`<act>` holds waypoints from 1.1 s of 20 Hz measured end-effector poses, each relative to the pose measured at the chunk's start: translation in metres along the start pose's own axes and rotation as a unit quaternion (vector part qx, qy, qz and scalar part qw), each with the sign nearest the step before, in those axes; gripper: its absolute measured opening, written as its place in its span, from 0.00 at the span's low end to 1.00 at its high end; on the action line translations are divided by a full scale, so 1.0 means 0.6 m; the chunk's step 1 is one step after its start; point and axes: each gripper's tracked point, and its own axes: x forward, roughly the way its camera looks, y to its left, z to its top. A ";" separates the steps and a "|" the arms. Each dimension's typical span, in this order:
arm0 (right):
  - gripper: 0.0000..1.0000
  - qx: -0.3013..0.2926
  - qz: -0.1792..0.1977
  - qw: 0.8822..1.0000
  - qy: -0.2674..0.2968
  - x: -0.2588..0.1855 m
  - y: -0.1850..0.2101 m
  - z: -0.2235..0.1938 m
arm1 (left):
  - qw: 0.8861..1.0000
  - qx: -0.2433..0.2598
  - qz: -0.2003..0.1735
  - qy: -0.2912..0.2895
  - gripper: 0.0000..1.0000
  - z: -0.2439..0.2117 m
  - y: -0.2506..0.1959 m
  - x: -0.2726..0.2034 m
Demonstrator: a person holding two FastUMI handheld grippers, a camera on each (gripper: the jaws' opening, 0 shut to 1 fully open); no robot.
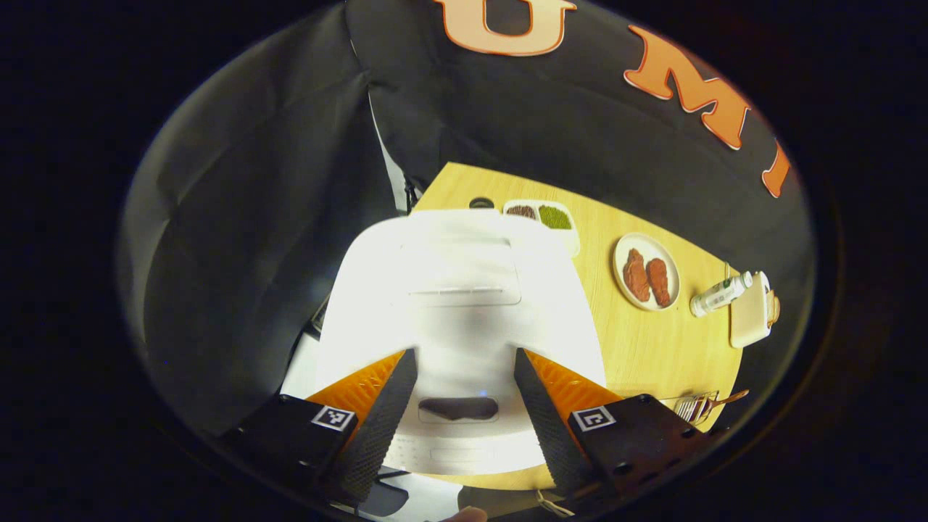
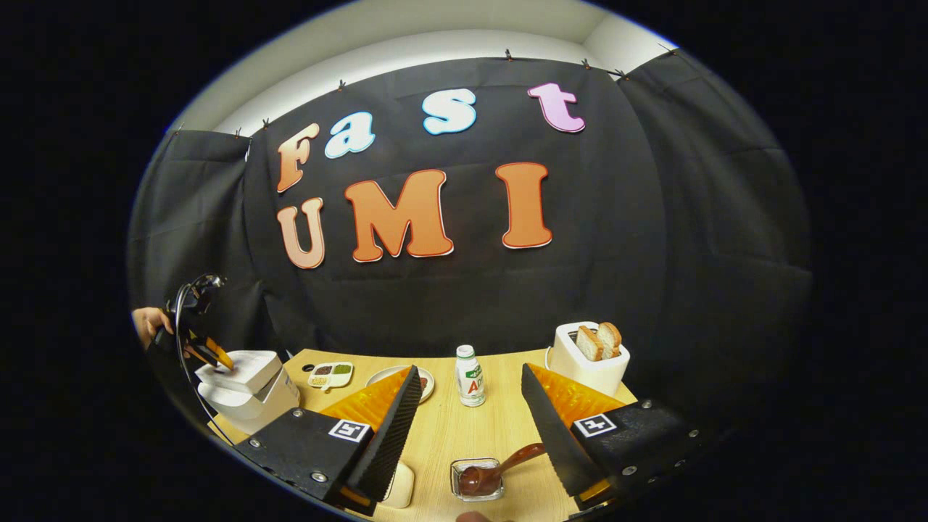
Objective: Close the left gripper, press the button to open the rice cooker; take a wooden spoon from the chopstick holder with the right hand, scoop a spoonful of rice and pour it into the rice cooker, then put the wooden spoon back into the chopstick holder.
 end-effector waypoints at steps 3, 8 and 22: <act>0.87 -0.001 0.018 1.000 0.009 0.005 0.020 -0.005 | 1.000 -0.003 0.010 -0.005 0.94 0.002 0.000 0.000; 0.87 -0.019 0.036 0.999 -0.005 0.018 0.048 0.022 | 0.999 -0.025 -0.001 -0.022 0.96 0.002 -0.003 -0.010; 0.87 -0.074 0.048 0.992 -0.085 0.044 0.142 0.131 | 0.901 0.047 -0.075 -0.424 0.94 0.146 -0.128 -0.367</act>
